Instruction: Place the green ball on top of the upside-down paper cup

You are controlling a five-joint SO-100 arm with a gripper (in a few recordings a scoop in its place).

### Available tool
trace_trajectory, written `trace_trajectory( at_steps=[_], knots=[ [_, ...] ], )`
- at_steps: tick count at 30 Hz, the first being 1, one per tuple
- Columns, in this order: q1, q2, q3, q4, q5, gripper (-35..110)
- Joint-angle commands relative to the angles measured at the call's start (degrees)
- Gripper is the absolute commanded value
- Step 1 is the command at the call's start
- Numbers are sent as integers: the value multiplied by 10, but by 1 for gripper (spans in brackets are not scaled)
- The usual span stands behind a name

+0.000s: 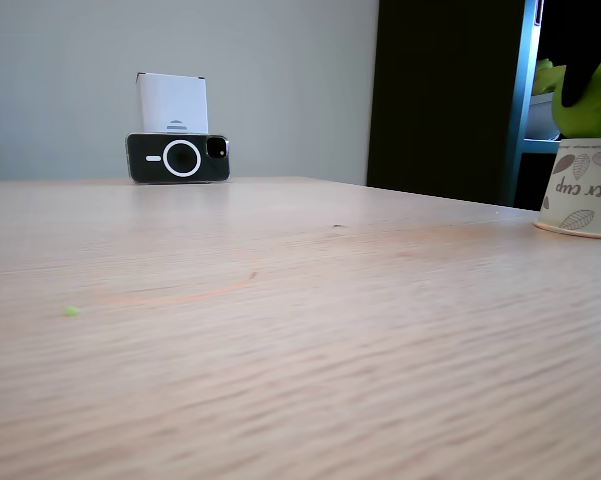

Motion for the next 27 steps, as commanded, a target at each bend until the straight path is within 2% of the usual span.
trace_trajectory(
  at_steps=[1, 15, 22, 27],
  knots=[
    [-4, 23, -8, -11, 3, 42],
    [-18, 131, -18, -20, 25, 42],
    [-25, 212, -18, -69, 19, 41],
    [-74, 254, -14, -97, 19, 38]
  ],
)
